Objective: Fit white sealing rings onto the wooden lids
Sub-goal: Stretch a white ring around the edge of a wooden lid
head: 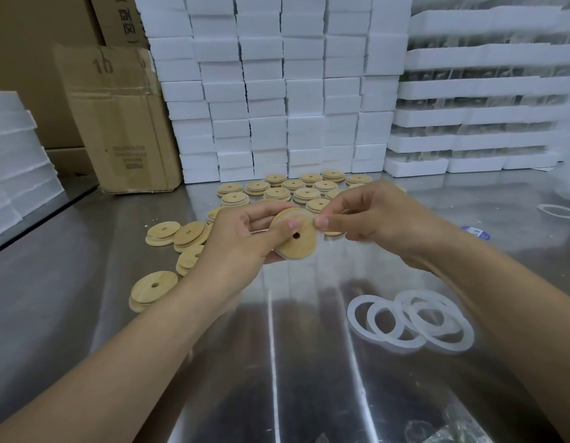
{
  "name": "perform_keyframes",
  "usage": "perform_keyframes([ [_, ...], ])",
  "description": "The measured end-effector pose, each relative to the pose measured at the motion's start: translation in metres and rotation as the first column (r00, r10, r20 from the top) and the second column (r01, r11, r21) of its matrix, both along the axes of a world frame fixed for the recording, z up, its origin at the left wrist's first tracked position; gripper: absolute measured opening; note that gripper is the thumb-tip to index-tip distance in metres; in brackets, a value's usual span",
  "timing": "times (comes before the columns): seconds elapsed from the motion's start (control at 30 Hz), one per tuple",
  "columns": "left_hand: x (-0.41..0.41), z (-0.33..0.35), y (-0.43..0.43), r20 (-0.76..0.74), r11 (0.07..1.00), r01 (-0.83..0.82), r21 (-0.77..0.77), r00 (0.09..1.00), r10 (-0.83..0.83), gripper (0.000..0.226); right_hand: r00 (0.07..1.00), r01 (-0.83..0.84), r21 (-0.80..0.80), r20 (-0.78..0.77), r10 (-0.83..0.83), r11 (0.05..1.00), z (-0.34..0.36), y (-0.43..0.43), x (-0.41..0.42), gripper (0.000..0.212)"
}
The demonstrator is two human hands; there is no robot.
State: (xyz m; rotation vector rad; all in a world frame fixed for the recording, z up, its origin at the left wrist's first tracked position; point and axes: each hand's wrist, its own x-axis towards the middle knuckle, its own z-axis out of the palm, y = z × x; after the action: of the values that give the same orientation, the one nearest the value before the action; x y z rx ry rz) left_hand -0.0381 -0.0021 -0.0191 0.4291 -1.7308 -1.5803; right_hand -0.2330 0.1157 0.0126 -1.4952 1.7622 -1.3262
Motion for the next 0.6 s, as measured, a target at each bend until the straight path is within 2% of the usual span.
perform_keyframes([
  [0.13, -0.002, -0.003, 0.003, -0.018, 0.999, -0.03, 0.023, 0.999, 0.031, 0.015, 0.999, 0.042, 0.058, -0.011, -0.041, 0.997, 0.0, 0.0, 0.0, 0.016],
  [0.27, -0.004, -0.004, 0.0, -0.032, 0.997, -0.075, 0.015, 0.997, 0.076, 0.023, 0.999, 0.047, 0.121, -0.001, -0.047, 0.992, -0.002, -0.001, 0.003, 0.033],
  [0.43, -0.003, -0.005, -0.003, -0.02, 0.995, -0.06, 0.084, 0.998, 0.062, 0.024, 0.997, 0.067, 0.011, -0.04, -0.067, 0.998, -0.005, -0.005, 0.015, 0.016],
  [0.6, -0.007, -0.013, 0.004, 0.07, 1.0, -0.026, -0.017, 0.997, 0.028, 0.014, 0.988, 0.068, -0.073, -0.132, -0.077, 0.995, -0.009, -0.007, 0.024, 0.013],
])
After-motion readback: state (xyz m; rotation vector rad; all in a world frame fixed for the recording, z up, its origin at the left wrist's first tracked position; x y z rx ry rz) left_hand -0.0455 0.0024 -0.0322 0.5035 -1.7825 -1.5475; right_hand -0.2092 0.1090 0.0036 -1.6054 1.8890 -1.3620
